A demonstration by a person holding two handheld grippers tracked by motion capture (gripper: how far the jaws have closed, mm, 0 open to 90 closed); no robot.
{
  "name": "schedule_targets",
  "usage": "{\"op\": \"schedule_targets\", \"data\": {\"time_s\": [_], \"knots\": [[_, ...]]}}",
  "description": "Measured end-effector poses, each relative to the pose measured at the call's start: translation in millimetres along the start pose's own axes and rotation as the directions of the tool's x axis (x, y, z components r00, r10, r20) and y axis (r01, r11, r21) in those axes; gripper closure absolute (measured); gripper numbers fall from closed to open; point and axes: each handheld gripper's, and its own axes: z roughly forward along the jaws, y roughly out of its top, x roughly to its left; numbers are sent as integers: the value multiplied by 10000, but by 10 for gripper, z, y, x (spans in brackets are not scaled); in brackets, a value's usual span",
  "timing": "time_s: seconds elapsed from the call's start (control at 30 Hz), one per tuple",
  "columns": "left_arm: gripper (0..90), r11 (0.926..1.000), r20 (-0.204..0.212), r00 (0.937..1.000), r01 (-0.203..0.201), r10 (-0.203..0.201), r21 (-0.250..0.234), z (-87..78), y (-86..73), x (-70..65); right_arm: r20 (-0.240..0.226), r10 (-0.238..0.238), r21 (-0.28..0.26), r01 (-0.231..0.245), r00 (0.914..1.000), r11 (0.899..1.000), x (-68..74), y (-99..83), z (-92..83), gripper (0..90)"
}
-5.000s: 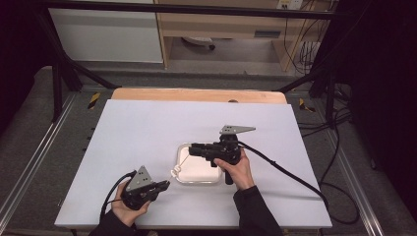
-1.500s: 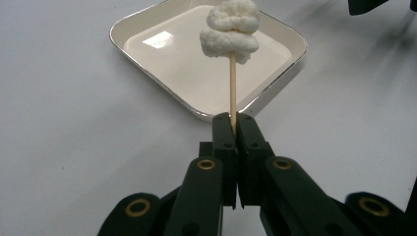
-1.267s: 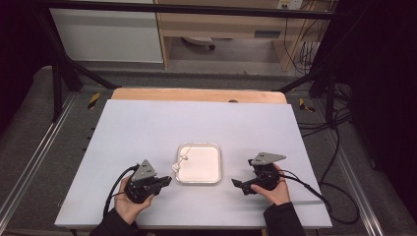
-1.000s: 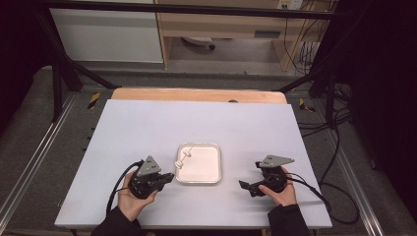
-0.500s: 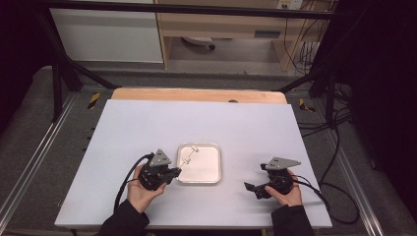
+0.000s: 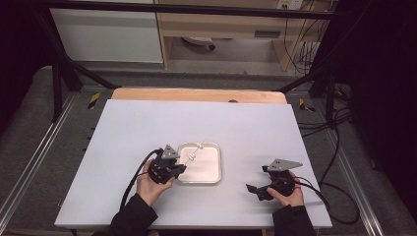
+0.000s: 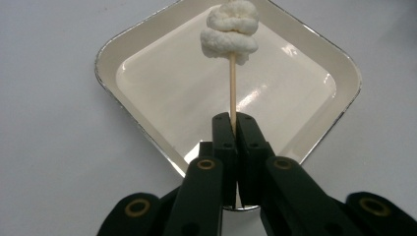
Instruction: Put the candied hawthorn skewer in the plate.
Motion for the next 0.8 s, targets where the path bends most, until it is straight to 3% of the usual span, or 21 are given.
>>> {"op": "schedule_targets", "data": {"time_s": [0.5, 0.8], "knots": [[881, 9960, -348, 9993, -131, 162, 884, 197, -4, -75, 6, -13, 103, 13, 10000, 9999, 5, -7, 8, 10], [880, 9947, -484, 9987, -104, 154, 1026, 223, -14, -86, -1, 13, 103, -13, 10000, 9999, 9, -9, 10, 10]]}}
